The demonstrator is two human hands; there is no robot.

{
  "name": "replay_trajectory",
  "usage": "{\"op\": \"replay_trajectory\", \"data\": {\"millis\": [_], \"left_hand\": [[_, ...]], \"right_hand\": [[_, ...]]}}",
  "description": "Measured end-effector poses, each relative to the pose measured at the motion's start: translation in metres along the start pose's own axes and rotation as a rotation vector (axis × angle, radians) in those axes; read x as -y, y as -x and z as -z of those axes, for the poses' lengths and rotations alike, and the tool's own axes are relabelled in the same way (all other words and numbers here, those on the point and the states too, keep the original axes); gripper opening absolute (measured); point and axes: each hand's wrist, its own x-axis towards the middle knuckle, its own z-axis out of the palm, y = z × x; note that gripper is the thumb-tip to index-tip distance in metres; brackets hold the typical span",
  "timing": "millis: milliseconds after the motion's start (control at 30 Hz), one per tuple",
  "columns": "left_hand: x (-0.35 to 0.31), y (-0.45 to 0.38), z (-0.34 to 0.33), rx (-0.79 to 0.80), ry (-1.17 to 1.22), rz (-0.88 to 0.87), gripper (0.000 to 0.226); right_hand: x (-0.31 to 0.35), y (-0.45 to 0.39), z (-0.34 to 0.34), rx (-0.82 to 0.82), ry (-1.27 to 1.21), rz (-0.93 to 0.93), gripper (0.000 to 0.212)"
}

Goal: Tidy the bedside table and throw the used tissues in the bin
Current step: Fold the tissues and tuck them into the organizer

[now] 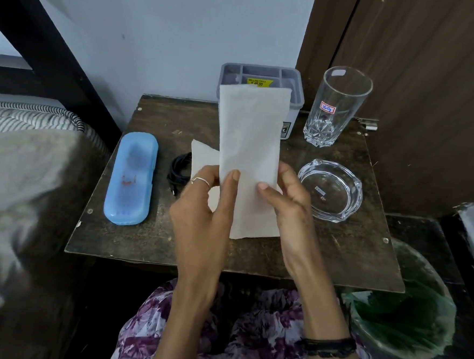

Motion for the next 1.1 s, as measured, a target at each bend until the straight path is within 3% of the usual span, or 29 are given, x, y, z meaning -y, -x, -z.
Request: {"op": "replay_trajectory", "data": {"millis": [133, 267, 467, 667, 733, 900, 1100], "left_hand": [[-0.003, 0.002, -0.003, 0.004, 0.082, 0.063, 0.020], [0.005, 0.004, -0.006, 0.068, -0.192, -0.023, 0.021], [0.009, -0.002, 0.002, -0.062, -0.356, -0.041, 0.028], [0.006, 0.000, 0.000, -0.160, -0.496, -0.040, 0.026], [0.010, 0.000, -0.001, -0.117, -0.434, -0.009, 0.027], [0.008, 0.006, -0.011, -0.034, -0.166, -0.015, 0.026], [0.010, 0.006, -0.016, 0.059, 0.123, 0.133, 0.021]], "right_hand": [[0.003, -0.001, 0.008, -0.016, 0.026, -0.003, 0.050], [0.001, -0.001, 0.010, 0.020, 0.092, 0.010, 0.031], [-0.016, -0.006, -0.005, 0.096, 0.038, -0.123, 0.018], [-0.030, -0.009, -0.011, 0.127, 0.003, -0.263, 0.023], [-0.028, -0.009, -0.011, 0.118, -0.028, -0.272, 0.017], [-0.026, -0.008, -0.009, 0.124, -0.051, -0.274, 0.025], [-0.015, -0.007, -0.004, 0.037, -0.020, -0.179, 0.019]]}}
